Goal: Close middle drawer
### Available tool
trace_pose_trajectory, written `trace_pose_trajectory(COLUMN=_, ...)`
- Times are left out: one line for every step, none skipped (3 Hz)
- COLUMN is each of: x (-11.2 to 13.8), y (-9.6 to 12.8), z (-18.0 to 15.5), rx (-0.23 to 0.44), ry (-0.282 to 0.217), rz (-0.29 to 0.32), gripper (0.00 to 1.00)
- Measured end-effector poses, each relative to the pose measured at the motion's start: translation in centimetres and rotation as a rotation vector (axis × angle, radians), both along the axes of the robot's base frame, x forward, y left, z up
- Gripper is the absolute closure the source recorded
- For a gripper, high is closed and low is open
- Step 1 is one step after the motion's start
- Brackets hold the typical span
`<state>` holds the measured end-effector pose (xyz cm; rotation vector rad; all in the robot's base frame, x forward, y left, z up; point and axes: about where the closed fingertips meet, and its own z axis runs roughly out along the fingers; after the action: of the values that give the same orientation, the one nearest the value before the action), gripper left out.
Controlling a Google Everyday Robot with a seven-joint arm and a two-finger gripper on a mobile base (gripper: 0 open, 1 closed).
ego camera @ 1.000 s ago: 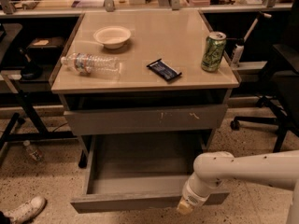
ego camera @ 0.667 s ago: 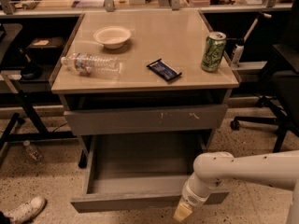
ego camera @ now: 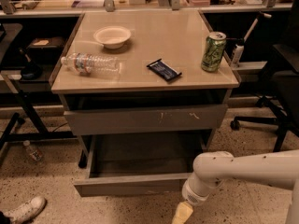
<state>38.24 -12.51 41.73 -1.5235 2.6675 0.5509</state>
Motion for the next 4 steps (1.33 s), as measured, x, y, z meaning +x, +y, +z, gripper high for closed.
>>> trace_pose_trajectory(x=0.00, y=0.00, z=0.00, rx=0.000, ry=0.000, rz=0.000, gripper=0.19)
trace_pose_trajectory(x=-0.01, y=0.00, z=0.00, rx=0.000, ry=0.000, rz=0.000, gripper=0.42)
trace_pose_trajectory(x=0.03, y=0.01, z=0.01, rx=0.000, ry=-0.001, rz=0.001, gripper=0.66)
trace_pose_trajectory(x=0.44, y=0.10, z=0.12, rx=-0.001, ry=-0.012, rz=0.006, gripper=0.89)
